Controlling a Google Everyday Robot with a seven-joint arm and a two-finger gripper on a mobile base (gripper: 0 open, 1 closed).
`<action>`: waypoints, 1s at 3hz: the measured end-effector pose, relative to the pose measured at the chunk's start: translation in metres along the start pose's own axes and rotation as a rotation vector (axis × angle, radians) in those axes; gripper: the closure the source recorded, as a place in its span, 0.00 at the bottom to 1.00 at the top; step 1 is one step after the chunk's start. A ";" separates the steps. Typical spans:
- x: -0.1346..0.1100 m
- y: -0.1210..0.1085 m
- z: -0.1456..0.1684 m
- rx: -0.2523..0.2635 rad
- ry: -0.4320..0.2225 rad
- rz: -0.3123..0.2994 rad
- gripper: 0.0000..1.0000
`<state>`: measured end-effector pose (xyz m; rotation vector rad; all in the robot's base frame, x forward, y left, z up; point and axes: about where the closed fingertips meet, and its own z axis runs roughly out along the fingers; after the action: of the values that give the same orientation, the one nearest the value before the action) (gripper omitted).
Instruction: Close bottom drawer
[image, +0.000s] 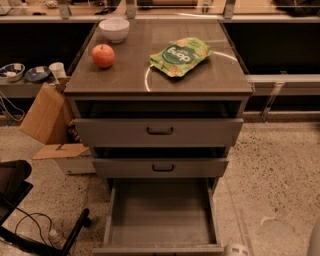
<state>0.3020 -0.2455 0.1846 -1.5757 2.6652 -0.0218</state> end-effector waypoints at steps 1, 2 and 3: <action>-0.008 0.011 0.062 0.015 -0.088 -0.016 1.00; -0.037 -0.004 0.100 0.081 -0.179 -0.065 1.00; -0.058 -0.023 0.108 0.145 -0.234 -0.097 1.00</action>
Offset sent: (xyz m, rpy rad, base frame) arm 0.0630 0.0495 -0.1319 0.1552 -0.2631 0.1229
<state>0.3553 -0.2045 0.0796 -1.5555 2.3544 -0.0313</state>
